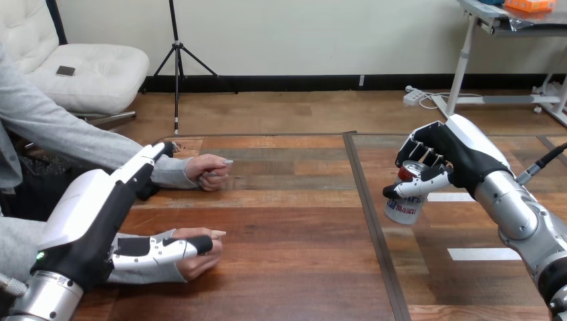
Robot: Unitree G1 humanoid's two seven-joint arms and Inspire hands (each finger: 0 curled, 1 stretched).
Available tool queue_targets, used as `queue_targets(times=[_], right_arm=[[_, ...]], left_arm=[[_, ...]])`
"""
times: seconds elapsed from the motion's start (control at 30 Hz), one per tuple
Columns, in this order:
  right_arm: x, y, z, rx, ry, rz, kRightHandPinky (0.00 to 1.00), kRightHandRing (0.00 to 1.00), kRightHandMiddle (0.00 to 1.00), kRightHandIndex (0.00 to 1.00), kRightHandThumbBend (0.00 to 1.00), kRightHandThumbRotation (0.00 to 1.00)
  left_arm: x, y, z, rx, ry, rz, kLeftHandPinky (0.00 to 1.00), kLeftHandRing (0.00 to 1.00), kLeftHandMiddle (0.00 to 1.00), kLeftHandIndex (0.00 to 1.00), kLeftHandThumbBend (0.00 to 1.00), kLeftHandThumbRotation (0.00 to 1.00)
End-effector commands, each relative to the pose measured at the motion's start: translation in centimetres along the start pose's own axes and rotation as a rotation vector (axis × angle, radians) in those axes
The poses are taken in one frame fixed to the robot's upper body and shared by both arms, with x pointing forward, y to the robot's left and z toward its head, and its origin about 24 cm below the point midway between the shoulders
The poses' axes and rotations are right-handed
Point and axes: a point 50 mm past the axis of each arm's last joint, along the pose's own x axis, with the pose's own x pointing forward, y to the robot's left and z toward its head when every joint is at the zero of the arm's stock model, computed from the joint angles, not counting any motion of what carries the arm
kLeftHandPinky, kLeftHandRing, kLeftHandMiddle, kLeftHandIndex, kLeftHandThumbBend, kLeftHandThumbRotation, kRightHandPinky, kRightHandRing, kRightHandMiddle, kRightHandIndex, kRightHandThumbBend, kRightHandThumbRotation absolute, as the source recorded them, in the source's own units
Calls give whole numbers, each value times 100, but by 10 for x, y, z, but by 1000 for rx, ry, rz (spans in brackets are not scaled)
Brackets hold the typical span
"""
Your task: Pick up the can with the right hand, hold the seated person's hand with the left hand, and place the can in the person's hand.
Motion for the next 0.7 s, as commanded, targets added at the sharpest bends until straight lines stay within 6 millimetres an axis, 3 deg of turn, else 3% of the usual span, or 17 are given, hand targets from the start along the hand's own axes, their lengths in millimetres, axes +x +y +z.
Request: queue_targets(times=[0.0, 0.67], right_arm=[[13, -39, 34, 1, -132, -126, 37, 39, 41, 40, 78, 0], [13, -40, 36, 1, -148, -138, 37, 38, 41, 40, 77, 0]], left_arm=[[10, 16, 16, 116, -78, 39, 73, 89, 93, 90, 100, 52], [14, 14, 14, 260, -52, 15, 73, 86, 90, 86, 100, 52]])
